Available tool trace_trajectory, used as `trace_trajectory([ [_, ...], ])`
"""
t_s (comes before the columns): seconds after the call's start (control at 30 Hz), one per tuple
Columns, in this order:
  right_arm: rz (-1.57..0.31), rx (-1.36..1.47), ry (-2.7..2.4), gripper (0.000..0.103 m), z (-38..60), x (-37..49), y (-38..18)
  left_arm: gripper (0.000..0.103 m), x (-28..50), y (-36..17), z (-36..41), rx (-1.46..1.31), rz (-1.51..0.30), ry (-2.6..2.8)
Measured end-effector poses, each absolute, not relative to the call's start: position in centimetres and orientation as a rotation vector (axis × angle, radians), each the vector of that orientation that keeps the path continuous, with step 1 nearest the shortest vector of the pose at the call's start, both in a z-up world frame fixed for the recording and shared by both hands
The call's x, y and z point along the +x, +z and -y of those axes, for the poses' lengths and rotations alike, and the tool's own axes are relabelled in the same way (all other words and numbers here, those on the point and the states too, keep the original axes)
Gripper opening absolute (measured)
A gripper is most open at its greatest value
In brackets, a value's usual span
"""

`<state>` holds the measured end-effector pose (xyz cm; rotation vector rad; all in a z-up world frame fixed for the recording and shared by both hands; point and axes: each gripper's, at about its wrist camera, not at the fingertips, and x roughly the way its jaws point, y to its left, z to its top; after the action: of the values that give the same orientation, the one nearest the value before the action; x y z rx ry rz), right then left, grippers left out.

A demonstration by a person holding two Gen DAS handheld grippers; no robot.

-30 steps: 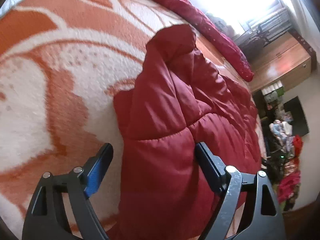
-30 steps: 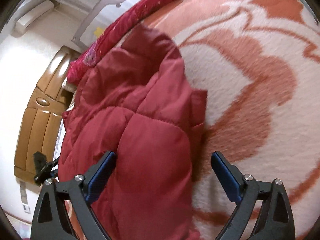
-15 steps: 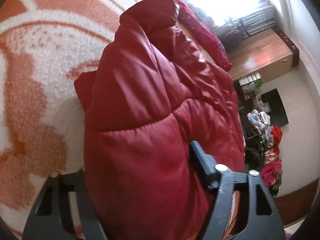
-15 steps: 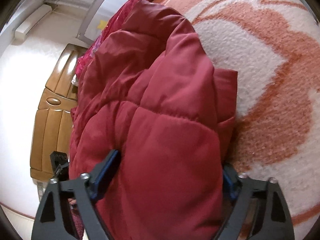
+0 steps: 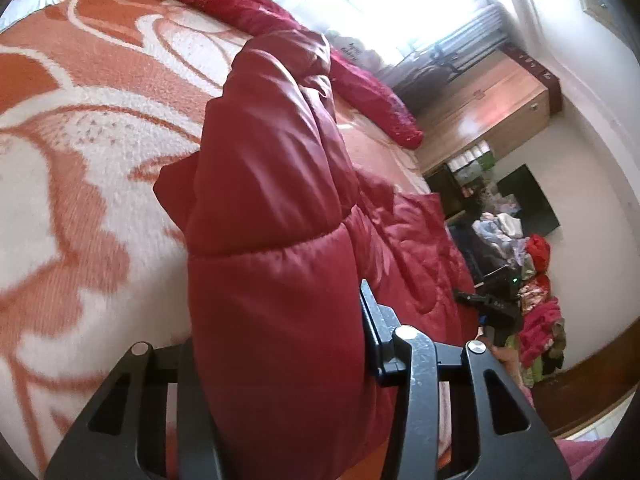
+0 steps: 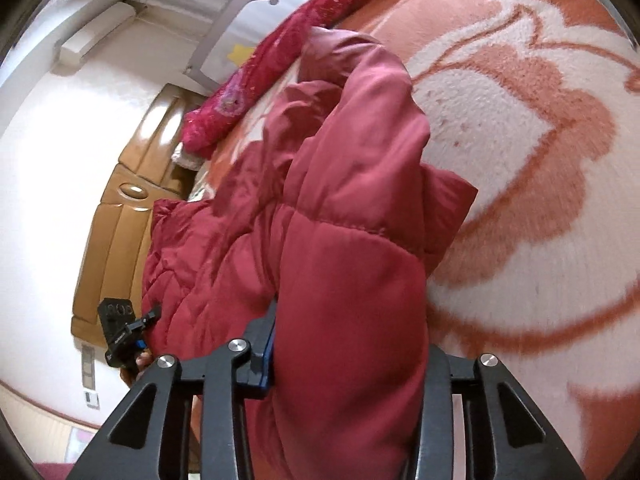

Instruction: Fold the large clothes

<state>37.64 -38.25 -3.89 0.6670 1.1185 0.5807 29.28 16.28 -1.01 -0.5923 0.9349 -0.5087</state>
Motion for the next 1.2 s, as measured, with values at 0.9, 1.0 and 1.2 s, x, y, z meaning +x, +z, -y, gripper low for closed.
trace_trajectory([
  [0.9, -1.115, 0.749, 0.509, 0.05, 40.1, 21.7, -7.1, 0.045, 14.4, -6.5, -19.8, -0.684, -0.996, -0.421],
  [1.0, -1.104, 0.717, 0.487, 0.054, 39.5, 21.6, -7.3, 0.048, 14.5, -7.3, -19.7, -0.688, -1.004, -0.399],
  [1.2, -1.09, 0.722, 0.451, 0.061, 39.3, 21.8, -8.2, 0.053, 14.8, -7.9, -19.4, -0.684, -1.009, -0.353],
])
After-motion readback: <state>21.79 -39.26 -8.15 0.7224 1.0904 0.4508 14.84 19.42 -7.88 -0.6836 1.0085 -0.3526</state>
